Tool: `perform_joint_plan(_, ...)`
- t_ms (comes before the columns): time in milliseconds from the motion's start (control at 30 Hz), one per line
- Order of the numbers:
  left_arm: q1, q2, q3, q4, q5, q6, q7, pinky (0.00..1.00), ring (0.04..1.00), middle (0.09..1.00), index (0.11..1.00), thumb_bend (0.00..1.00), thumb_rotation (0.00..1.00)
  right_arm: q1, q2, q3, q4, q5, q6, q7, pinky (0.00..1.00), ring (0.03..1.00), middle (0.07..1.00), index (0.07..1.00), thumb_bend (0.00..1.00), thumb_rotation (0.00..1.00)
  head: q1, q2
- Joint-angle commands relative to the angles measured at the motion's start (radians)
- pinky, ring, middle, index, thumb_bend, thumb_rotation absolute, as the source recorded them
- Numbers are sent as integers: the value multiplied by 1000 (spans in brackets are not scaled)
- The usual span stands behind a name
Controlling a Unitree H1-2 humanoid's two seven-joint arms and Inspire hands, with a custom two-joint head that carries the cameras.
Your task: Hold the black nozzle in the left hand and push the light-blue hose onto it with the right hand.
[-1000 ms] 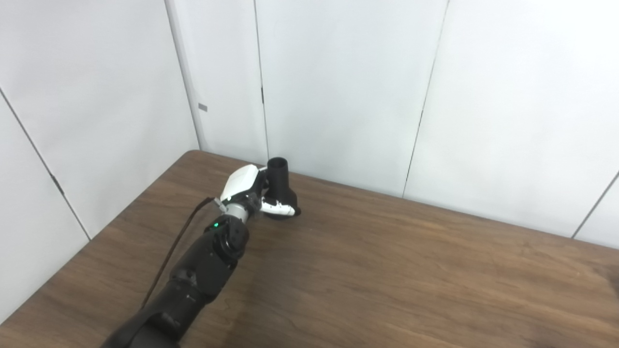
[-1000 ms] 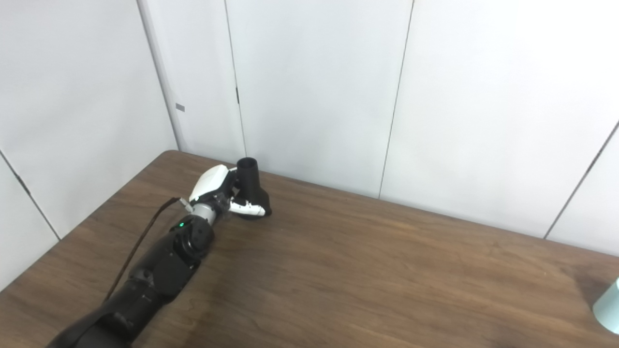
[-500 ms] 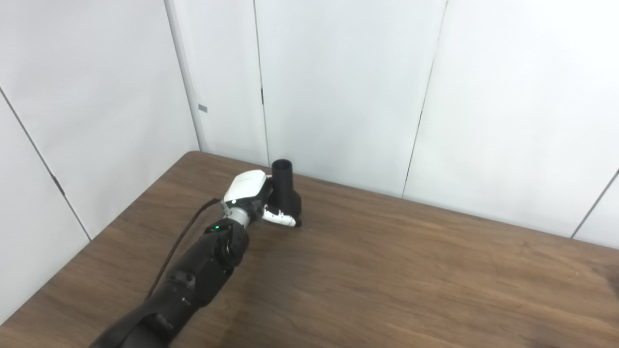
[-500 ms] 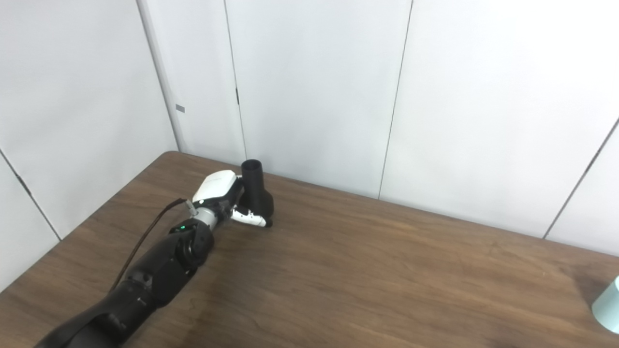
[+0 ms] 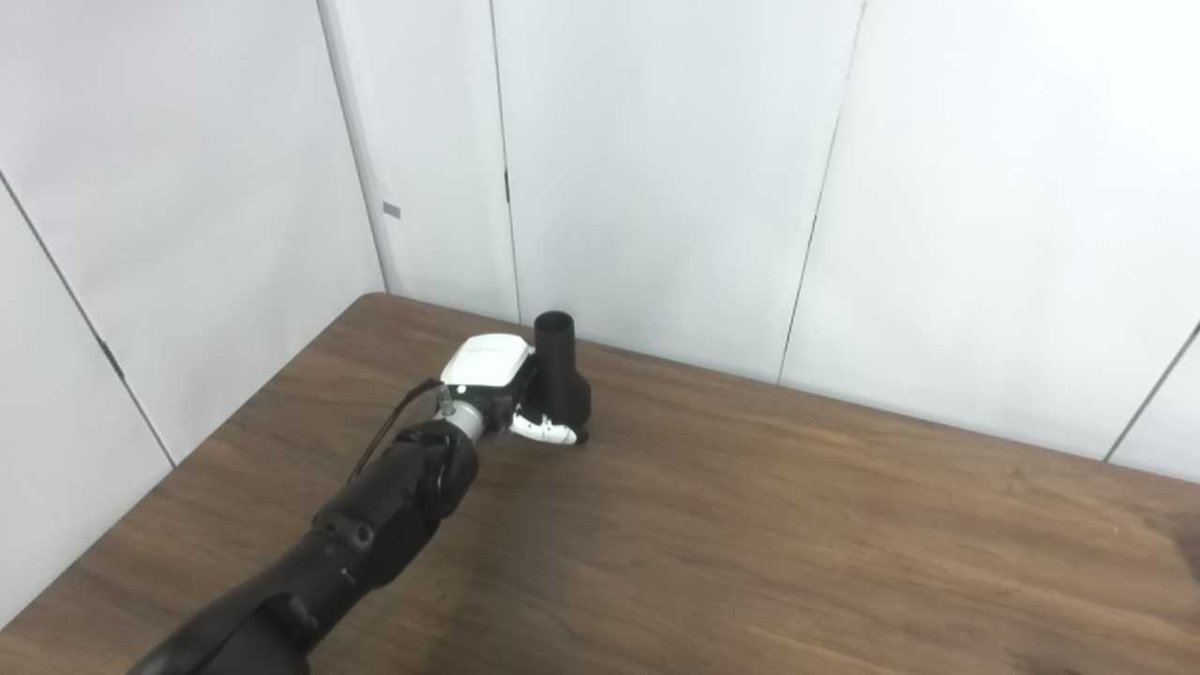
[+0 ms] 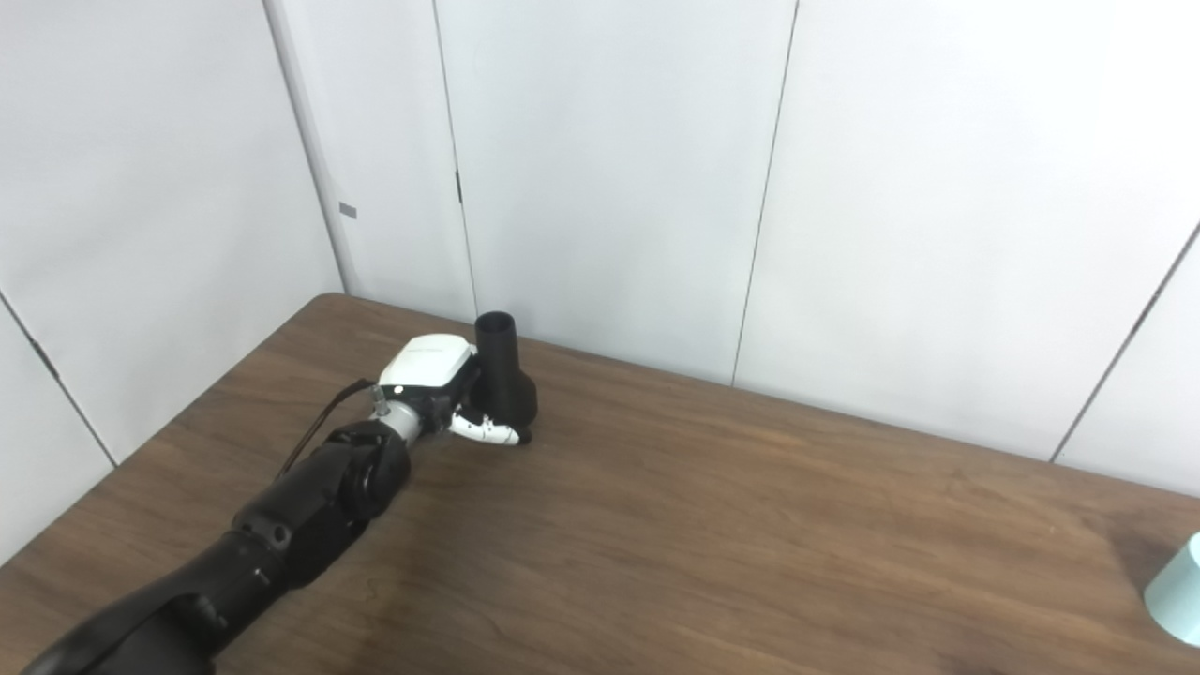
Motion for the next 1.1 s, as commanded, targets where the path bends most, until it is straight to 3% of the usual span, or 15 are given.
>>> perform_joint_plan(0,64,-25,-17,74,-24,5,-80,893,821,800,739,1000,285,13,-16,8,-14,0,9,28,527,617,656,649,298,0,0,1)
perform_joint_plan(233,63,-22,-34,108,6,-77,-38,857,677,608,559,993,139,13,-17,9,-17,5,18,32,541,628,666,656,299,0,-2,6)
perform_joint_plan(267,62,-25,-35,120,10,-91,-21,844,667,591,523,765,102,13,-17,9,-19,6,19,32,540,627,664,654,301,0,-2,6)
perform_joint_plan(300,62,-26,-39,127,16,-99,-8,803,651,573,500,623,75,14,-17,10,-20,4,19,32,539,627,663,653,300,0,-2,8)
perform_joint_plan(400,65,-34,-38,143,13,-128,28,757,637,554,450,528,13,14,-18,10,-23,1,22,33,536,624,660,651,302,0,-3,11)
perform_joint_plan(733,68,-53,-59,175,8,-135,20,802,683,495,481,526,0,15,-20,12,-37,-7,44,37,535,628,664,658,310,0,-5,14)
perform_joint_plan(900,66,-55,-76,186,23,-146,45,801,671,548,447,516,0,14,-20,13,-40,-1,50,40,539,627,661,660,312,0,-7,16)
perform_joint_plan(1067,73,-60,-82,169,23,-174,75,792,613,538,446,519,0,12,-21,16,-41,-1,53,42,546,635,664,662,314,0,-11,19)
